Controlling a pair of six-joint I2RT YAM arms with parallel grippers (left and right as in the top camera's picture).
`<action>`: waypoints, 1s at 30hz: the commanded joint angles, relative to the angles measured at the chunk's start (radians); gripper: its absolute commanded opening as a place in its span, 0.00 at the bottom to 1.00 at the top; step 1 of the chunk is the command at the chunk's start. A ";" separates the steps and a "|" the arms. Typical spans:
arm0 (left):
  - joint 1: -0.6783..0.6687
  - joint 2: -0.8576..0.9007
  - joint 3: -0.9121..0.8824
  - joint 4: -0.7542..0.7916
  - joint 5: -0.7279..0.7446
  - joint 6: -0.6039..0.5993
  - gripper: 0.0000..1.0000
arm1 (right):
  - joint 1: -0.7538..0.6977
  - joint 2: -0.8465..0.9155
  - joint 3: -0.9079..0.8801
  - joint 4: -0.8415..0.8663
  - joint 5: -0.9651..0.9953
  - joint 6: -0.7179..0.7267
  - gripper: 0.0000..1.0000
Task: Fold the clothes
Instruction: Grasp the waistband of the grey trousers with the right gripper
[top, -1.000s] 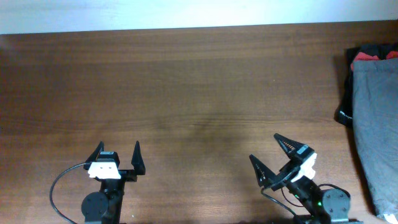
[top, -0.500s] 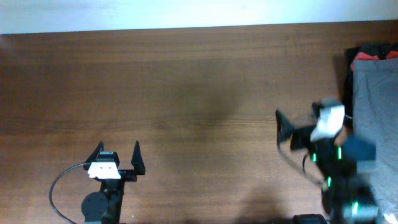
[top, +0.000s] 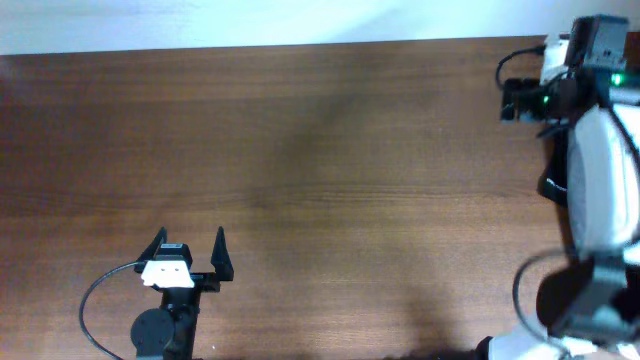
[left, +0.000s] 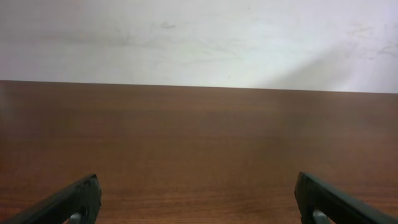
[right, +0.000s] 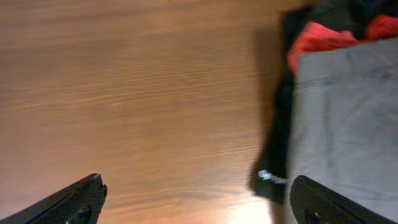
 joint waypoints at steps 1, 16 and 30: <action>0.005 -0.008 -0.006 -0.002 -0.007 0.020 0.99 | -0.047 0.066 0.047 0.009 0.076 -0.015 0.99; 0.006 -0.008 -0.006 -0.002 -0.007 0.020 0.99 | -0.117 0.247 0.047 0.313 0.222 -0.087 1.00; 0.006 -0.008 -0.006 -0.002 -0.007 0.020 0.99 | -0.118 0.428 0.047 0.422 0.447 -0.086 0.88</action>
